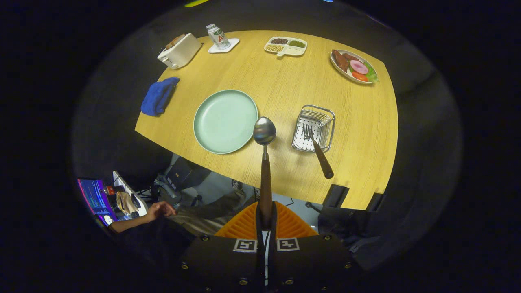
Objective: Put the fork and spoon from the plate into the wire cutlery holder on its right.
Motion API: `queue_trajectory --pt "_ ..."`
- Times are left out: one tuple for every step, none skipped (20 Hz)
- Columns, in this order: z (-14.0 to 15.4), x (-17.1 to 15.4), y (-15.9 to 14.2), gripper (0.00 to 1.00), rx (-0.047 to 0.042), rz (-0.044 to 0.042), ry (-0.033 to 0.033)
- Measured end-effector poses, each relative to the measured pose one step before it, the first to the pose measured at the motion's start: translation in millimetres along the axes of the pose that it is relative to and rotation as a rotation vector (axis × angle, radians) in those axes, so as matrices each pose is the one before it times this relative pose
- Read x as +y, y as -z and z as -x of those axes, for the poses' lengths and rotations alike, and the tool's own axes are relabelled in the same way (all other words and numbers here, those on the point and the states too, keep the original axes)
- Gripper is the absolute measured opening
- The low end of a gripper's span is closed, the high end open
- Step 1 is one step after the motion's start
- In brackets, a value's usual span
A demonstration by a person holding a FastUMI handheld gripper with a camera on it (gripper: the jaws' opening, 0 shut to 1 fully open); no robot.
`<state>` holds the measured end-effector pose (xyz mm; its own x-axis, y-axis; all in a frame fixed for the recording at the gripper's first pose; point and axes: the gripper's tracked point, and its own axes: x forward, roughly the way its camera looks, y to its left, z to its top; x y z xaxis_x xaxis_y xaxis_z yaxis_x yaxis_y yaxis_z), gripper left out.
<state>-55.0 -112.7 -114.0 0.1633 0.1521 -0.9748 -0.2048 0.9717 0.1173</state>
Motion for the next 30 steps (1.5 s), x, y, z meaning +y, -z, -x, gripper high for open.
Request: queue_trajectory --pt "3.92 -8.63 0.85 0.03 0.00705 -0.00499 0.00747" --pt "2.77 -10.45 0.80 0.03 0.00663 -0.00426 0.01825" --pt "2.06 -10.27 -0.69 0.03 0.01016 -0.00225 0.01717" --pt "2.71 -7.35 0.96 0.03 0.01353 -0.00717 0.00481" --pt "1.69 -5.49 -0.85 0.03 0.01512 -0.01042 -0.00602" --pt "1.46 -4.77 -2.46 0.03 0.00733 -0.01290 -0.00677" --pt "-0.50 -6.62 -4.24 0.03 0.00386 -0.00701 0.00214" --pt "-1.37 -7.20 -3.35 0.03 0.00254 -0.00266 0.00966" --pt "-0.86 -5.05 -3.36 0.03 0.00670 0.00465 0.00634" --pt "-1.49 -3.89 -1.42 0.03 0.01425 -0.00228 0.00018" --pt "-0.79 -2.74 -1.76 0.03 0.01900 -0.00129 -0.00301" --pt "-1.92 -2.71 -2.56 0.03 0.01408 0.00588 -0.00181" --pt "-2.75 -3.66 -3.35 0.04 0.01534 0.00847 0.00313" --pt "-3.52 -3.30 -2.71 0.03 0.01469 0.00669 0.00511" --pt "-3.19 -2.93 -3.60 0.03 0.01412 0.00968 0.00430" --pt "-3.93 -1.55 -4.26 0.03 0.01343 0.00660 0.00344" --pt "-3.57 -1.00 -4.35 0.03 0.01010 0.00950 0.00208" --pt "-5.29 -1.08 -4.49 0.03 0.01420 0.00649 0.00083" --pt "-6.55 0.28 -6.21 0.03 0.01434 0.00222 0.00052" --pt "-4.90 -0.87 -2.60 0.03 0.01851 0.00970 0.00142" --pt "-3.46 -0.02 -3.56 0.03 0.01516 0.00991 0.00071" --pt "-3.12 0.36 -3.51 0.03 0.01057 0.00615 -0.00105" --pt "-2.13 1.05 -5.29 0.03 0.00395 -0.00224 -0.00131" --pt "-2.20 0.35 -3.64 0.03 0.00467 0.00246 -0.00054" --pt "-2.72 1.28 -2.77 0.03 0.00721 0.00062 0.00099" --pt "-0.42 2.56 -3.23 0.03 0.00243 -0.00010 -0.00133" --pt "-1.44 1.77 -4.21 0.05 -0.00682 -0.00008 -0.00633" --pt "-0.50 2.19 -0.24 0.08 -0.00140 -0.00613 -0.00742" --pt "1.53 0.79 -4.30 0.09 -0.01547 -0.01042 -0.00534" --pt "3.68 -1.02 -3.03 0.11 -0.01526 -0.00739 0.00394"
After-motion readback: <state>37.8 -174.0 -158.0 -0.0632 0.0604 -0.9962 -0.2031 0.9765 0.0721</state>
